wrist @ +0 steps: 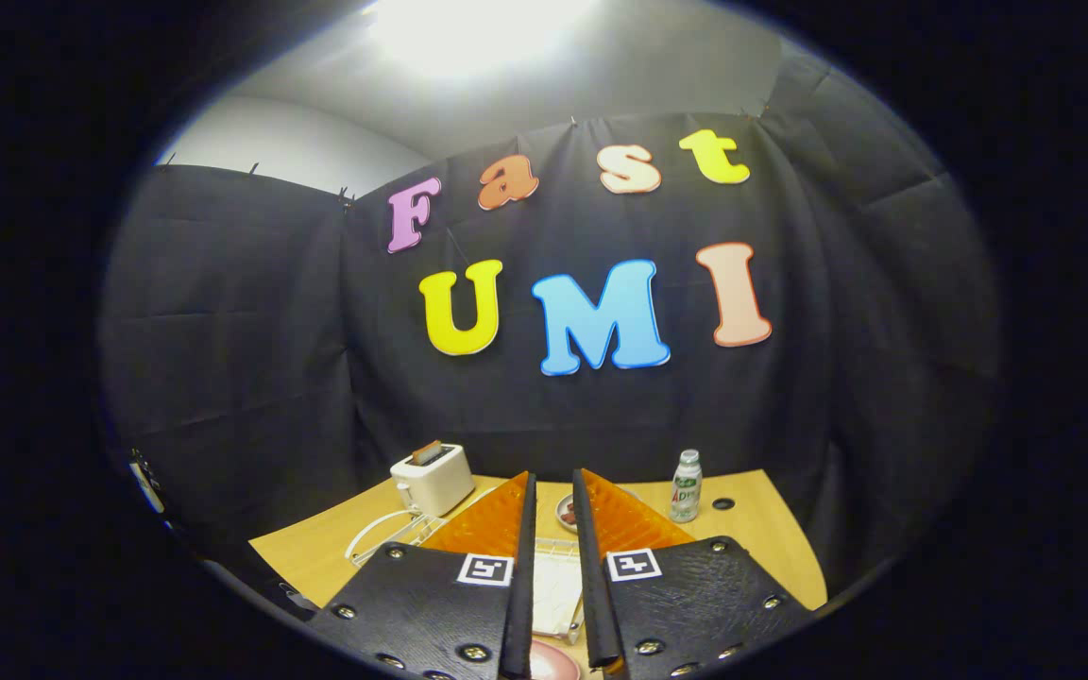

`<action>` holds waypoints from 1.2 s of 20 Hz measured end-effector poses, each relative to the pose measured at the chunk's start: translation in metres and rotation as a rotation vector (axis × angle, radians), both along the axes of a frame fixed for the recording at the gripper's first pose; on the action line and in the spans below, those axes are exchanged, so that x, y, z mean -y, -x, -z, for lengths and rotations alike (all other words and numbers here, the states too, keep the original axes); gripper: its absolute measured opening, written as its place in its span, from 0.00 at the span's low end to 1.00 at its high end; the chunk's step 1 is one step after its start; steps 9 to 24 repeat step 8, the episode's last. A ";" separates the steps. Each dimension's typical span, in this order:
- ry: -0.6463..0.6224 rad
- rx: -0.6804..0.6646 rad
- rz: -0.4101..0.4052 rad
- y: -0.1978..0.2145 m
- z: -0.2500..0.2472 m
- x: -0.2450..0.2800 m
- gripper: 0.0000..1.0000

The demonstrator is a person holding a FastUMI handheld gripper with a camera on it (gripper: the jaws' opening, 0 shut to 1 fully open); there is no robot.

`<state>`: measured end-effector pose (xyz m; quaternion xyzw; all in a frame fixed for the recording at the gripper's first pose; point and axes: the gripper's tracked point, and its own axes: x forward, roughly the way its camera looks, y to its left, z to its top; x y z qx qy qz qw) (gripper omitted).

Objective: Take the plate from the dish rack, then take the spoon from the basket and place it into the plate.

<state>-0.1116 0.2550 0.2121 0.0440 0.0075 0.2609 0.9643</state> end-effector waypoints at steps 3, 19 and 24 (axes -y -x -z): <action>-0.015 0.075 0.033 -0.007 -0.034 0.015 0.22; -0.036 0.103 0.066 -0.018 -0.055 0.034 0.22; -0.036 0.103 0.066 -0.018 -0.055 0.034 0.22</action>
